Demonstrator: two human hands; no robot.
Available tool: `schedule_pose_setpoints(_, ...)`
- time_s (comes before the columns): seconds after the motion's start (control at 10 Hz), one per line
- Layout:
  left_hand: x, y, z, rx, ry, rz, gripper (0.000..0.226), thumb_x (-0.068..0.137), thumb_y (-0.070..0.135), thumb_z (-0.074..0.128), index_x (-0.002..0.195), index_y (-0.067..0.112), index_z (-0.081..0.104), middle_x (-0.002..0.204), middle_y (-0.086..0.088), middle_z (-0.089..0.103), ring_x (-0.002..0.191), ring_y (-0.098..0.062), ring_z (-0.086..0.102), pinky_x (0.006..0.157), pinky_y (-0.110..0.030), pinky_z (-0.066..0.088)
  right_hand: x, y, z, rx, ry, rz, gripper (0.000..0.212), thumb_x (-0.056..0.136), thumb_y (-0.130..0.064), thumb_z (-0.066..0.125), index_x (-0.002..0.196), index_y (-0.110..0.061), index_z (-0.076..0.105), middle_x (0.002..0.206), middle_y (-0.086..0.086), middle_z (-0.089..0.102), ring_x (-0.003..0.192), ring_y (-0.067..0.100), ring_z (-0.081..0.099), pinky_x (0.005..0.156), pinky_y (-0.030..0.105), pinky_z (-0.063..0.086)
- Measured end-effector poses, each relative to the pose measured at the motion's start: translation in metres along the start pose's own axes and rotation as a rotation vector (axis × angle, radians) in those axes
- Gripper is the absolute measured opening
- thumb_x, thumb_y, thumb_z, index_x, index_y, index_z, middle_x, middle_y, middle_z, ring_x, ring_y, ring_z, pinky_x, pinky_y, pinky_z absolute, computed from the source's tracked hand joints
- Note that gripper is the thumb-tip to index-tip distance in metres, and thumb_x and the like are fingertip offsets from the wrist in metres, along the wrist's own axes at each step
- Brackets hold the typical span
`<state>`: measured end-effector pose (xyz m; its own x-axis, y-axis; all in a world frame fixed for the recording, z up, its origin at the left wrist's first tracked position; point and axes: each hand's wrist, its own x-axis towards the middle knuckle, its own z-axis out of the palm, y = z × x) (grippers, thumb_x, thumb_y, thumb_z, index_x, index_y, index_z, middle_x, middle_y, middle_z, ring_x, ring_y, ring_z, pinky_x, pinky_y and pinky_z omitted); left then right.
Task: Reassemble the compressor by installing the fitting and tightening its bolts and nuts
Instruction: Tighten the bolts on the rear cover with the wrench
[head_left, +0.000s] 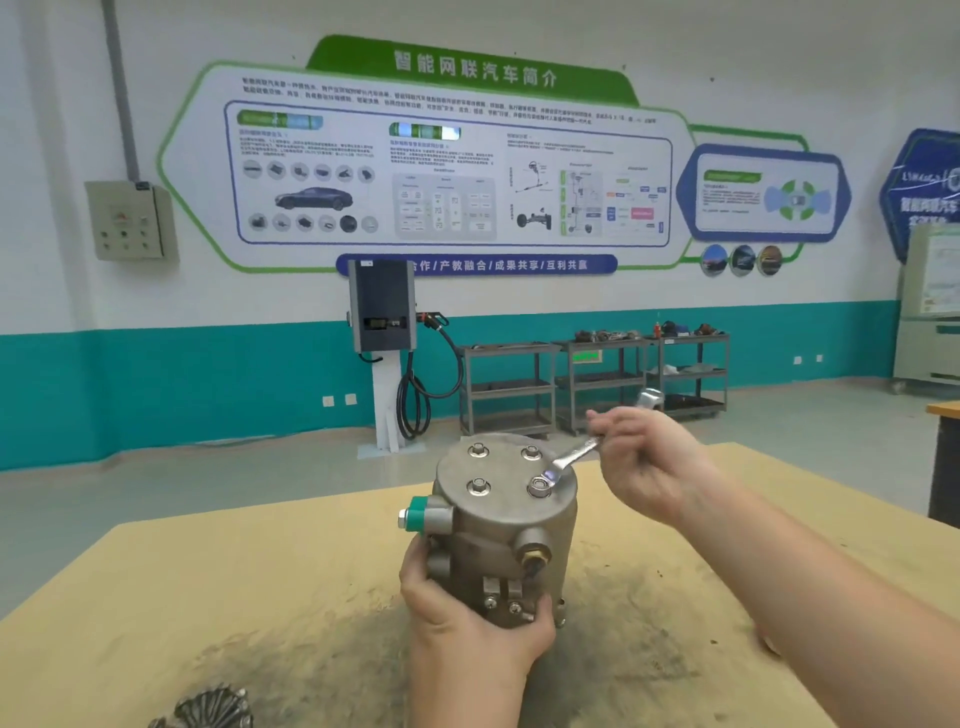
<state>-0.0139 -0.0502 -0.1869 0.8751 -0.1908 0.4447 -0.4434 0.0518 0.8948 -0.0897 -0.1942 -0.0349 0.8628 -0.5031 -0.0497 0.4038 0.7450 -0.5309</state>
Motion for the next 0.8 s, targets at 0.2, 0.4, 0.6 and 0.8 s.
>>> schedule_pose_setpoints(0.2, 0.013, -0.003, -0.006, -0.037, -0.038, 0.035, 0.104, 0.036, 0.047, 0.081, 0.118, 0.054, 0.017, 0.113, 0.023, 0.052, 0.096, 0.0, 0.063, 0.08, -0.025, 0.05, -0.031, 0.035, -0.041, -0.094, -0.135, -0.362, 0.024, 0.073, 0.004, 0.047, 0.087, -0.012, 0.058, 0.079, 0.003, 0.063, 0.045, 0.012, 0.04, 0.042, 0.021, 0.038)
schedule_pose_setpoints(0.4, 0.015, 0.002, 0.006, -0.132, -0.019, -0.105, 0.104, 0.02, 0.05, 0.075, 0.107, 0.058, 0.018, 0.109, 0.01, 0.056, 0.097, -0.017, 0.065, 0.087, -0.038, 0.054, -0.021, 0.024, -0.017, -0.166, -0.069, -0.397, 0.027, 0.099, -0.024, 0.046, 0.075, -0.012, 0.05, 0.06, 0.003, 0.056, 0.043, 0.01, 0.043, 0.037, 0.017, 0.033)
schedule_pose_setpoints(0.6, 0.008, 0.002, 0.009, -0.078, 0.01, -0.13, 0.116, 0.023, 0.052, 0.076, 0.124, 0.044, 0.02, 0.113, 0.008, 0.057, 0.093, -0.008, 0.064, 0.085, -0.035, 0.055, -0.012, 0.015, -0.005, -0.099, -0.055, -0.423, 0.029, 0.104, -0.024, 0.039, 0.081, -0.009, 0.05, 0.061, 0.005, 0.059, 0.043, 0.008, 0.045, 0.037, 0.016, 0.036)
schedule_pose_setpoints(0.8, 0.007, 0.007, 0.0, -0.156, -0.024, -0.05, 0.129, 0.038, 0.027, 0.092, 0.141, 0.023, 0.014, 0.118, 0.024, 0.037, 0.09, 0.021, 0.055, 0.082, -0.017, 0.046, -0.003, -0.021, -0.012, -0.073, -0.012, -0.461, 0.033, 0.104, -0.029, 0.039, 0.082, -0.009, 0.052, 0.071, 0.004, 0.056, 0.051, 0.014, 0.049, 0.046, 0.023, 0.042)
